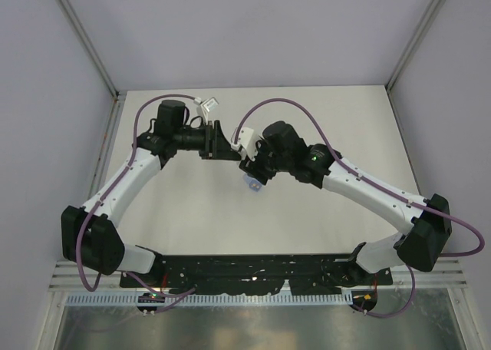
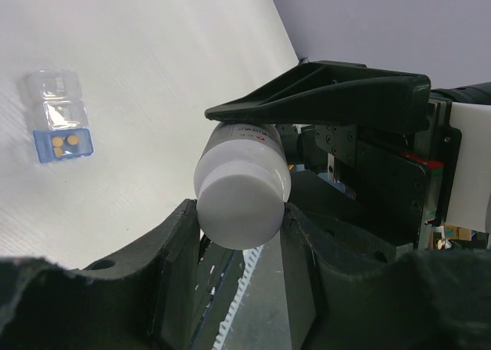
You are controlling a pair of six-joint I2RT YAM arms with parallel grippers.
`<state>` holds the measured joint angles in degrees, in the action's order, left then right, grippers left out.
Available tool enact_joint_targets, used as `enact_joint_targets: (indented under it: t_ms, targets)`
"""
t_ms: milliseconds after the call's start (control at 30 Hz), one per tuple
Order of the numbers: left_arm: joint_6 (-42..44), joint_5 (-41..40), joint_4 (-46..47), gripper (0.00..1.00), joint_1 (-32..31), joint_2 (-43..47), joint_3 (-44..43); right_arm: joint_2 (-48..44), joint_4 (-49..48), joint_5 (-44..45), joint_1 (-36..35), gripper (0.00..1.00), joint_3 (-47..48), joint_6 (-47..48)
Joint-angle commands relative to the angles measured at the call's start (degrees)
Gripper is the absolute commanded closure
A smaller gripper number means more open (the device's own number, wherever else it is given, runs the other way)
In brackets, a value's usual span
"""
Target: Sort the pills into containers
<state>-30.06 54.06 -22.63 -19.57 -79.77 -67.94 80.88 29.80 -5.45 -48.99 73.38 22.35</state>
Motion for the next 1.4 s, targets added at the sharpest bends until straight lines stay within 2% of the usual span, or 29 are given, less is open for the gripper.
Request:
enact_joint_targets:
  t_ms: [0, 133, 233, 400, 567, 633, 733, 767, 833, 933, 1033, 1233, 1367]
  targets:
    - [-0.43, 2.19, 2.86, 0.72, -0.38, -0.39, -1.84, -1.43, -1.94, -1.84, -0.31, 0.94, 1.23, 0.33]
    - [1.32, 4.38, 4.43, 0.92, -0.73, -0.04, -0.26, -1.6, -1.33, -4.12, -0.14, 0.94, 1.59, 0.42]
    - [2.81, 7.8, 7.24, 0.99, -0.73, 0.4, 1.67, -1.87, -0.71, -9.21, 1.44, 0.94, 1.94, -0.2]
    - [5.8, 13.25, 11.55, 1.0, -0.82, 1.45, 4.75, -2.22, 0.78, -21.76, 5.56, 0.94, 2.82, -1.08]
    - [13.79, 17.82, 10.16, 1.0, -1.52, 2.33, 5.63, -1.26, 4.2, -32.84, 7.33, 0.94, 4.31, -0.03]
    - [19.66, 19.76, 7.01, 1.0, -2.05, 3.04, 5.45, -0.47, 6.13, -37.93, 8.12, 0.94, 5.18, 0.59]
    - [35.37, 20.12, -3.51, 0.99, -3.62, 4.61, 4.4, 2.07, 8.25, -45.07, 9.09, 0.94, 6.42, 1.2]
    - [41.43, 18.99, -6.6, 0.97, -4.59, 5.32, 3.88, 2.7, 9.82, -48.3, 9.44, 0.94, 7.46, 1.29]
    - [47.01, 17.58, -11.54, 0.91, -6.17, 6.11, 3.61, 4.89, 12.45, -51.92, 9.7, 0.94, 8.96, 2.26]
    - [48.61, 16.87, -11.64, 0.78, -6.88, 6.47, 4.31, 7.53, 15.8, -55.18, 9.71, 0.94, 10.55, 4.01]
    - [48.61, 15.2, -11.64, 0.56, -6.88, 6.73, 4.31, 9.29, 18.88, -57.47, 9.71, 0.94, 11.87, 6.65]
    - [41.95, 10.54, -8.23, 0.22, -6.18, 6.99, 3.87, 8.42, 18.45, -53.79, 9.71, 0.94, 11.17, 6.75]
    - [32.47, 10.1, -2.35, 0.04, -3.47, 7.7, 4.57, 5.35, 13.27, -47.82, 9.62, 0.94, 8.1, 3.85]
